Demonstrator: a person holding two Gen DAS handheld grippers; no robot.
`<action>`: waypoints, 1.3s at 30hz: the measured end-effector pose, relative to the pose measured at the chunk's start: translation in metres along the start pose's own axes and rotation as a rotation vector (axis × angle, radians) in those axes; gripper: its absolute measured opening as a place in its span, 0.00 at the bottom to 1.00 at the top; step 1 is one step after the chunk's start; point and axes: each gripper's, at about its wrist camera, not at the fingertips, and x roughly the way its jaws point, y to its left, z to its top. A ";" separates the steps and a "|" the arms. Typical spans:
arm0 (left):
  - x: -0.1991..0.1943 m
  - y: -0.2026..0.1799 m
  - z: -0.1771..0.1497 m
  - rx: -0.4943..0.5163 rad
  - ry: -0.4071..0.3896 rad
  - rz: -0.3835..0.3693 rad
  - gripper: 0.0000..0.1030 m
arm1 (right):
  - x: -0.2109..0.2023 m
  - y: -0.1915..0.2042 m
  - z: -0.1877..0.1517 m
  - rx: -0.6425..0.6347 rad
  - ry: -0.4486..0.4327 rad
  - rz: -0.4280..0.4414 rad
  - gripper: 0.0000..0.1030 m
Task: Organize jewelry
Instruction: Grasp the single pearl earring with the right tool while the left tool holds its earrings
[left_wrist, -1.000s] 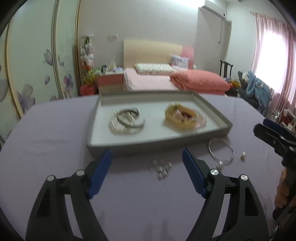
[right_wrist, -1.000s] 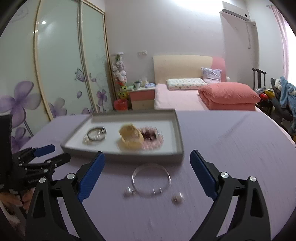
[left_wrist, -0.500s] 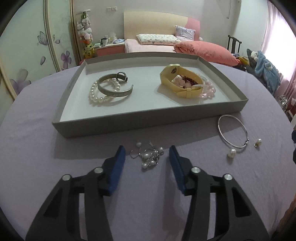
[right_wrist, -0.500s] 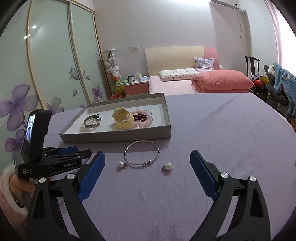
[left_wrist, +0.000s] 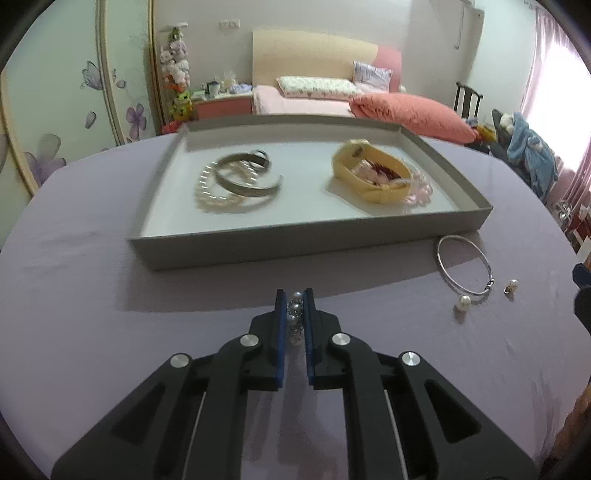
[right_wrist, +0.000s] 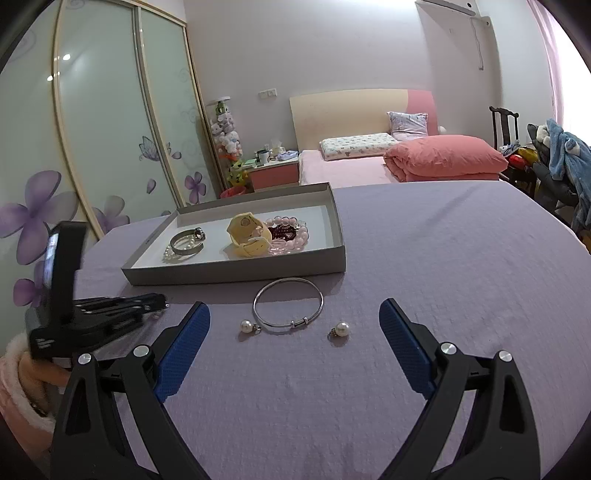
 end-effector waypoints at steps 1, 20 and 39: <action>-0.003 0.004 -0.001 -0.005 -0.008 -0.004 0.09 | 0.000 0.001 0.001 -0.001 0.000 0.000 0.90; -0.058 0.090 -0.029 -0.173 -0.124 0.007 0.09 | 0.032 -0.003 -0.008 -0.001 0.144 -0.068 0.71; -0.057 0.091 -0.029 -0.176 -0.120 -0.006 0.09 | 0.066 -0.021 -0.005 0.030 0.293 -0.175 0.24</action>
